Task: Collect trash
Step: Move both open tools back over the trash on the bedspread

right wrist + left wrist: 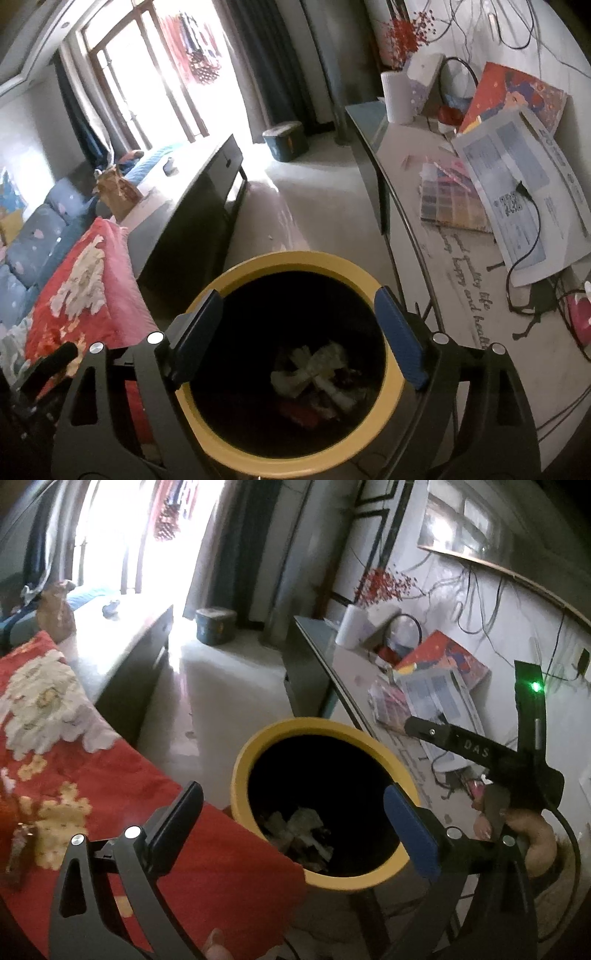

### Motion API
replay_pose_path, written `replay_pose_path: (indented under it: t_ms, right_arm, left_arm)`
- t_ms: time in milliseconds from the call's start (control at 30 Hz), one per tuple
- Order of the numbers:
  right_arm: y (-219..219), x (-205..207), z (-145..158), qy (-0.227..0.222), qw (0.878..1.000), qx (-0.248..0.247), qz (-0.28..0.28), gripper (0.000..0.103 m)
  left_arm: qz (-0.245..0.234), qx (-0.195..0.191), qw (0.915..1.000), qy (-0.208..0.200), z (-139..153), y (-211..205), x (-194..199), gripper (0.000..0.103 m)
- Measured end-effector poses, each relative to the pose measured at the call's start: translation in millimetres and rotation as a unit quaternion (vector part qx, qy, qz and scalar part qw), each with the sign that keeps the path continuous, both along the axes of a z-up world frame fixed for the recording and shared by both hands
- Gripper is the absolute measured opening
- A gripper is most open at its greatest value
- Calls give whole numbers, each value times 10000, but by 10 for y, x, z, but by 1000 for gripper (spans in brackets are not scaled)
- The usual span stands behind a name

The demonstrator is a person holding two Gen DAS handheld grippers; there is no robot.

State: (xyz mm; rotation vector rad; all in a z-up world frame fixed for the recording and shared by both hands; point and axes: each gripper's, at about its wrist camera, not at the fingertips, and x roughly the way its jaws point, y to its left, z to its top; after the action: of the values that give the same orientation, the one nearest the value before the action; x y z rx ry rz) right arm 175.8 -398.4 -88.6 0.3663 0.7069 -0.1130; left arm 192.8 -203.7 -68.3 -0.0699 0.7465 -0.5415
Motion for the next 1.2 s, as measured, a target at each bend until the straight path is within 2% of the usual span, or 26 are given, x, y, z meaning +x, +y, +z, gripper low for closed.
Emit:
replay_pose_path:
  t_ms: [600, 1200]
  right_arm:
    - [402, -83, 260, -290, 9982, -205, 487, 77]
    - [1092, -151, 467, -473, 9892, -462, 1306, 78]
  left_arm:
    - [545, -68, 9977, -399, 254, 521, -204, 95]
    - [1343, -192, 9888, -614, 404, 1179, -357, 95]
